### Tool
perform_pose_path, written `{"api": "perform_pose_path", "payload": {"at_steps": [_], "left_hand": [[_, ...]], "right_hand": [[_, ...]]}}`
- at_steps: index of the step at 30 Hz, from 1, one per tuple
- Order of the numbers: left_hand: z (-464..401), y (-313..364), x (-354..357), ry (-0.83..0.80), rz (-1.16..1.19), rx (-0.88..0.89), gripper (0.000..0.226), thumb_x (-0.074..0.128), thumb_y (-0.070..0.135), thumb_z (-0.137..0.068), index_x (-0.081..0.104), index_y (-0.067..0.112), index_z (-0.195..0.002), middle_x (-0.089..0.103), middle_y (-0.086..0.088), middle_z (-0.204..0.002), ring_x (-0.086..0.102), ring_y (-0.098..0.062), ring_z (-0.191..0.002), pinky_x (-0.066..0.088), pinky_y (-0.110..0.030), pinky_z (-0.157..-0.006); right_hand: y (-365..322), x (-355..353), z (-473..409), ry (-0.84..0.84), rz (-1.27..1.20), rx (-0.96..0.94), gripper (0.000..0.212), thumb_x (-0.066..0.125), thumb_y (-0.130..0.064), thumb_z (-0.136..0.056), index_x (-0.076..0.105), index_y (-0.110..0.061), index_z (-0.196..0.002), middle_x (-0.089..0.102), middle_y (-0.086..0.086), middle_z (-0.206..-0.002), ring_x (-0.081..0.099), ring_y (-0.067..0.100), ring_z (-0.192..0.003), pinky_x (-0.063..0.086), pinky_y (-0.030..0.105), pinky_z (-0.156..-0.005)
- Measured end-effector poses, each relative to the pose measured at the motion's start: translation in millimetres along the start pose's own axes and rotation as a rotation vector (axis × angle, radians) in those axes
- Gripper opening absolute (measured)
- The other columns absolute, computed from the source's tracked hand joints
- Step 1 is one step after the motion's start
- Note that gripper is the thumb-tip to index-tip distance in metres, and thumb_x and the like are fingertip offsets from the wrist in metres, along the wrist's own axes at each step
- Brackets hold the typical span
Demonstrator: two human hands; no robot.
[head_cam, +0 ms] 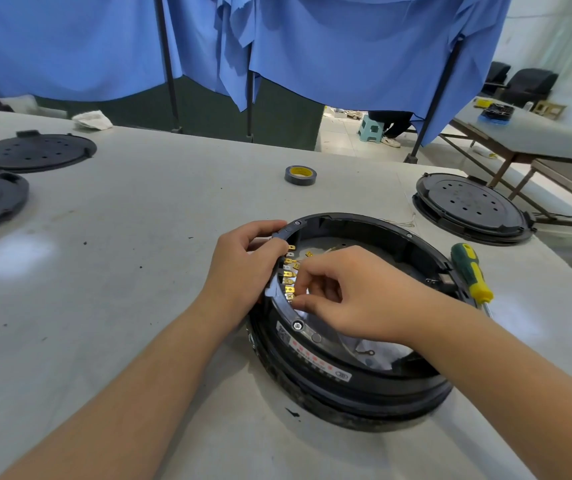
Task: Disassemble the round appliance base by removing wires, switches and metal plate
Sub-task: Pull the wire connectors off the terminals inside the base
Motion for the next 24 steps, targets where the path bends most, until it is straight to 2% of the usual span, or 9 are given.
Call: {"api": "perform_pose_path", "payload": {"at_steps": [3,8,16,24], "left_hand": [[-0.2,-0.2,-0.2,-0.001,0.01,0.0,0.029,0.062,0.002,-0.084,0.074,0.023,-0.099,0.073,0.009,-0.072,0.067,-0.004,-0.066,0.053,-0.017,-0.058],[-1.1,-1.5,-0.8,0.007,0.006,0.002,0.029,0.062,0.001,-0.083,0.074,0.02,-0.101,0.073,0.008,-0.073,0.067,-0.001,-0.066,0.05,-0.014,-0.057],[-1.9,-2.2,0.0,0.017,0.007,0.01,0.03,0.063,0.001,-0.082,0.074,0.021,-0.1,0.073,0.005,-0.078,0.066,-0.001,-0.067,0.051,-0.014,-0.059],[-2.5,-3.1,-0.5,0.016,0.0,0.008,0.03,0.063,0.002,-0.082,0.075,0.023,-0.1,0.075,0.005,-0.081,0.069,-0.005,-0.072,0.053,-0.019,-0.064]], "right_hand": [[-2.7,0.2,-1.1,-0.013,-0.01,-0.024,0.016,0.067,-0.027,-0.084,0.057,-0.026,-0.072,0.053,-0.01,-0.059,0.052,0.008,-0.058,0.043,0.023,-0.056],[-4.4,-0.1,-1.8,-0.031,-0.063,-0.042,0.012,0.067,-0.02,-0.084,0.06,-0.021,-0.073,0.058,-0.008,-0.064,0.055,0.008,-0.061,0.048,0.025,-0.061],[-3.2,-0.1,-2.3,-0.044,-0.08,-0.04,0.012,0.067,-0.016,-0.084,0.059,-0.018,-0.074,0.059,-0.007,-0.066,0.056,0.011,-0.064,0.05,0.034,-0.066],[-3.7,-0.7,-3.2,-0.063,-0.073,-0.031,0.016,0.067,-0.016,-0.085,0.057,-0.018,-0.073,0.057,-0.007,-0.064,0.054,0.011,-0.063,0.05,0.037,-0.067]]}}
Point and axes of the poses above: each hand's wrist, its own z-axis away from the middle knuckle, its own x-axis out of the palm, y = z × x, the point moved 4 cm from there along -z, towards the middle knuckle
